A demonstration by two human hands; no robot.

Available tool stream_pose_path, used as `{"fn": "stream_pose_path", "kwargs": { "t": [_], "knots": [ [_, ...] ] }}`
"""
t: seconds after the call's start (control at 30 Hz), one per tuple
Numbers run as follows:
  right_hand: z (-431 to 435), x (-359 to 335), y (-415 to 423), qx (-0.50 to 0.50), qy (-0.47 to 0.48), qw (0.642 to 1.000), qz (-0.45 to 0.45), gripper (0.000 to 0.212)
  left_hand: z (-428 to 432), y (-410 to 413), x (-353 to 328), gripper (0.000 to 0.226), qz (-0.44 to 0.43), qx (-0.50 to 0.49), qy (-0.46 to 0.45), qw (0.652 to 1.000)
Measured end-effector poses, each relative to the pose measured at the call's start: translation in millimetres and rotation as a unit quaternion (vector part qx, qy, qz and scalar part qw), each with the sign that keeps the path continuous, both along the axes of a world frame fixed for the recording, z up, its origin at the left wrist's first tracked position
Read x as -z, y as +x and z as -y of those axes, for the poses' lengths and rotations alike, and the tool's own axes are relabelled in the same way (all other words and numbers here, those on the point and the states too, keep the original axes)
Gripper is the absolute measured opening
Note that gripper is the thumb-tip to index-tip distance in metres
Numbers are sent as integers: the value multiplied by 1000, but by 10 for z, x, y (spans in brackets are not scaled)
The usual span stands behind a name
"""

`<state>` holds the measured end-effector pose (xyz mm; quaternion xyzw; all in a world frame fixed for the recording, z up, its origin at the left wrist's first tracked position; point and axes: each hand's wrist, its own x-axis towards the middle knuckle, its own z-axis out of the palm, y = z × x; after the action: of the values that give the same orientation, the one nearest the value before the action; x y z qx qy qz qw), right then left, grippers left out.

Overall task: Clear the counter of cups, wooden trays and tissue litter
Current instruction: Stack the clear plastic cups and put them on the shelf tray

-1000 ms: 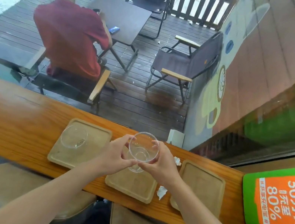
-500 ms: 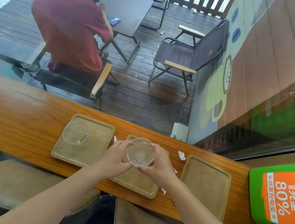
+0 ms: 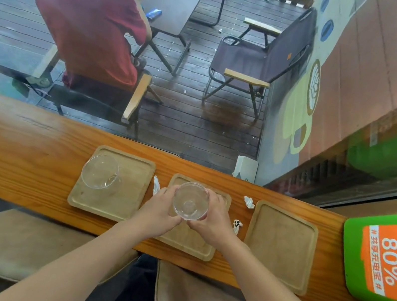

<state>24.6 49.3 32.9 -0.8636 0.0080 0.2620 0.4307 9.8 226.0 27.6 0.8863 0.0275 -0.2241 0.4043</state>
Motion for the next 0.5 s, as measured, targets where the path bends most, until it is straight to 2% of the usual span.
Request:
{"fn": "stream_pose_path", "kwargs": {
  "t": [0.17,0.3,0.5],
  "knots": [
    [-10,124,11,2,19,1000,-16,87,-16,14,109,82,-23,12,-8,1000],
    [-20,192,4,10,27,999,-18,87,-30,11,173,78,-25,14,-12,999],
    [53,170,-17,25,25,999,-28,90,1,1,249,78,-56,-82,-34,994]
  ]
}}
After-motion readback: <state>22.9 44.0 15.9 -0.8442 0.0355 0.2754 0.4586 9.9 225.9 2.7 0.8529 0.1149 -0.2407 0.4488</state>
